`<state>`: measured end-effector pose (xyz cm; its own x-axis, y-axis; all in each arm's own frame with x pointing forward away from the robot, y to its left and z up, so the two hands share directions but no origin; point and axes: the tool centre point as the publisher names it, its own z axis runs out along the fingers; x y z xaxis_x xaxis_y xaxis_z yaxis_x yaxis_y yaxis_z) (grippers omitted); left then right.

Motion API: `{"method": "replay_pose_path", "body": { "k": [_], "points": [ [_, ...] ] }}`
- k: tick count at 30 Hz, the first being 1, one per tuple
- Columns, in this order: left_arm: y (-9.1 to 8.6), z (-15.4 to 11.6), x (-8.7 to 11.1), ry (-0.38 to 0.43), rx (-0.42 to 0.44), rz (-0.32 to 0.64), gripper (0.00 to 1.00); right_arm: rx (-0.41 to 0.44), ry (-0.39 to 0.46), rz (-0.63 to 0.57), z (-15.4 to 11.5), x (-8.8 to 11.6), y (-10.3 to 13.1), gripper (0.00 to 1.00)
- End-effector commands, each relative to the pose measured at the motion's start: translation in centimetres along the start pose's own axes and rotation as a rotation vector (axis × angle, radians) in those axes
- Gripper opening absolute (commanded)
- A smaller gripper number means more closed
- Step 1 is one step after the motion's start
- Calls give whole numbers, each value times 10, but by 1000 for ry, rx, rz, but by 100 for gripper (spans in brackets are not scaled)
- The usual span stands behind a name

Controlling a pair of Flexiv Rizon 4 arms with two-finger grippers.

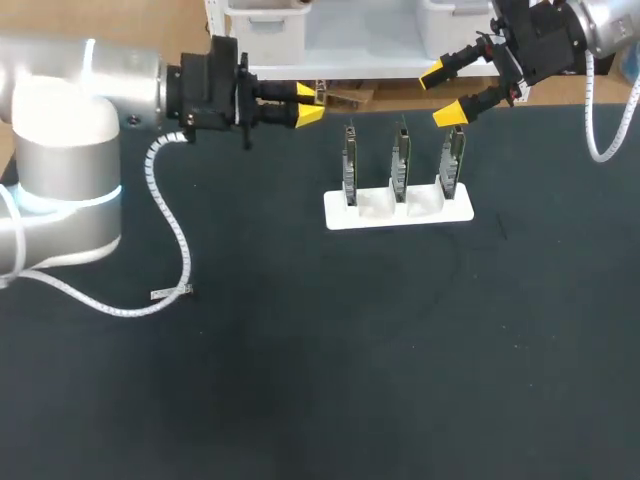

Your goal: Pick up the optical module with the left hand, and insert it into the network port with the right hand.

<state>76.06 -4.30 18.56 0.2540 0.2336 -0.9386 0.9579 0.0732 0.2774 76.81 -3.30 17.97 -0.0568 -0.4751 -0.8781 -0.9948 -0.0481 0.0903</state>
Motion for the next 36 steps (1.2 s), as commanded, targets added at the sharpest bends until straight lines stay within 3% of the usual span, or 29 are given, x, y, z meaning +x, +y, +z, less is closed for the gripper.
{"method": "replay_pose_path", "body": {
  "k": [1,7,10,14,25,27,28,36],
  "points": [
    [8,17,3,-47,60,19,0,5,1,-1,0,0,2,100],
    [16,34,12,-130,224,44,0,5,1,-1,0,0,2,100],
    [21,41,15,-191,265,24,0,5,1,-1,0,0,2,100],
    [23,48,16,-215,300,7,0,5,1,-1,0,0,2,100],
    [18,60,5,-167,360,7,0,5,1,-1,0,0,2,100],
    [18,60,5,-167,360,7,9,5,1,-1,0,0,2,100],
    [18,60,5,-167,360,7,0,5,1,-1,0,0,2,100],
    [18,60,5,-167,360,7,0,5,1,-1,0,0,2,100]
  ]
}}
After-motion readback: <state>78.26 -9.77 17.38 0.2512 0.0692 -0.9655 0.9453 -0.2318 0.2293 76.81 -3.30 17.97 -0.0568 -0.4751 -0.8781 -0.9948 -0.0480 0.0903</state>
